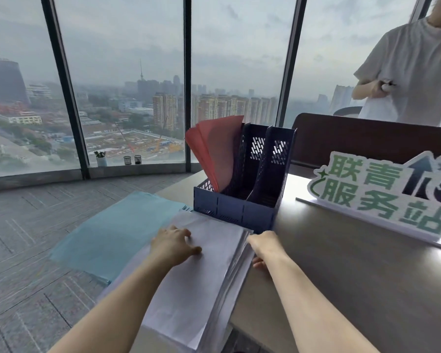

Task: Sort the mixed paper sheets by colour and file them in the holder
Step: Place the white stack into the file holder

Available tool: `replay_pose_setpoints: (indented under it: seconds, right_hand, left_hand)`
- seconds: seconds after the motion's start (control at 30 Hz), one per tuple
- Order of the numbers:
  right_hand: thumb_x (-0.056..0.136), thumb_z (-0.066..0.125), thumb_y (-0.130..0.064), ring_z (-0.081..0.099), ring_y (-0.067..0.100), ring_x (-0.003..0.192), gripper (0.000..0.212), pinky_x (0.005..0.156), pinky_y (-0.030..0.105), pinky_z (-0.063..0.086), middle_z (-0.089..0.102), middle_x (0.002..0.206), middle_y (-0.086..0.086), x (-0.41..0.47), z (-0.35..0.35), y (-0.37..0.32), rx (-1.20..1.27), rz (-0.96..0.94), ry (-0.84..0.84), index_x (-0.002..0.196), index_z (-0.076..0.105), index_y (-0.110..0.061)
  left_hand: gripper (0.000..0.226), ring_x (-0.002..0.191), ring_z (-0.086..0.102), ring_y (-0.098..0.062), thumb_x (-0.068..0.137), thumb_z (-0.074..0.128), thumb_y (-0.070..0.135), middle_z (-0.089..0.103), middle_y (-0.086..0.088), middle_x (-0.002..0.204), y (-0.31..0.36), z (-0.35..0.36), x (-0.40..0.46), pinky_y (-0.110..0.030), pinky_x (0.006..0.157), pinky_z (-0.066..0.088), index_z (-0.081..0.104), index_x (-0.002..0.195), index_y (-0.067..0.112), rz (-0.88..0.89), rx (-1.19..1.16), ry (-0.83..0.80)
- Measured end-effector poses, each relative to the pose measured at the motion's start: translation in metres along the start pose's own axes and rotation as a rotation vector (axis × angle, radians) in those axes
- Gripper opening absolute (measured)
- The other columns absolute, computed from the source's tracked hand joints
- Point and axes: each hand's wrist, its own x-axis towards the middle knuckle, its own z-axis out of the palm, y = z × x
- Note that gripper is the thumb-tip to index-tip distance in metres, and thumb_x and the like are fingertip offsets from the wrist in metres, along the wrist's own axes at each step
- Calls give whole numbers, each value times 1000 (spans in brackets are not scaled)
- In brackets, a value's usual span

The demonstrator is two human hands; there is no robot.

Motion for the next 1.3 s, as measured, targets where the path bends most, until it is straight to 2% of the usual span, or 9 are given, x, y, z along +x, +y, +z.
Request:
replay_pose_setpoints:
  seconds: [0.23,0.4,0.53,0.67,0.77,0.93,1.07,1.2,1.3]
  right_hand:
    - [89,58,-16,50,21,51,14,46,22,34,50,77,10,-3,-5,-10,43,76,-60,93,54,-3]
    - [86,68,-21,55,24,76,33,66,30,45,58,98,11,-1,4,-10,97,62,-113,112,59,-3]
    - [84,72,-10,57,29,108,49,83,31,42,60,123,15,-3,22,-8,210,11,-133,127,55,4]
    - [77,64,5,60,26,91,47,73,31,50,62,111,15,-3,44,1,292,-59,-23,122,52,3]
    - [75,58,10,66,27,89,36,77,36,56,69,102,11,-4,38,1,445,-137,40,107,59,-6]
    - [75,57,13,69,24,89,39,81,39,59,71,95,6,-12,3,-11,548,-334,18,103,62,-15]
    - [73,57,12,71,28,89,41,79,46,60,73,97,7,-13,-21,-14,582,-401,1,99,63,-19]
    - [76,54,16,70,27,85,41,73,38,60,72,95,9,-18,-47,-14,601,-439,35,96,62,-19]
    - [75,57,13,72,30,85,38,79,47,60,74,92,8,-19,-64,-16,577,-487,56,95,65,-18]
  left_hand:
    - [61,134,37,-21,86,44,73,43,6,146,1,6,-4,-36,100,39,47,138,42,19,75,-19]
    - [52,135,34,-20,89,42,69,40,7,147,0,7,-3,-37,100,37,47,136,45,10,59,-30]
    - [39,132,36,-21,95,39,53,42,8,145,-1,8,-2,-38,100,37,51,131,47,11,17,-6]
    - [39,133,38,-23,98,35,45,44,6,145,-1,11,-1,-39,104,36,51,133,46,17,-8,15]
    - [43,132,42,-27,98,45,40,49,-5,144,-9,10,5,-38,108,36,51,139,30,-33,-234,91]
    - [52,126,53,-30,96,56,34,56,-15,138,-16,3,10,-35,103,39,48,141,9,-89,-546,180]
    - [51,123,55,-30,98,54,35,58,-15,136,-16,0,14,-36,99,42,49,140,7,-107,-642,99]
    - [39,119,57,-28,103,44,30,62,-15,131,-13,5,14,-31,93,42,61,128,6,-57,-543,39]
    - [59,112,60,-28,95,47,54,64,-17,124,-4,1,12,-34,94,44,66,119,4,-26,-622,-15]
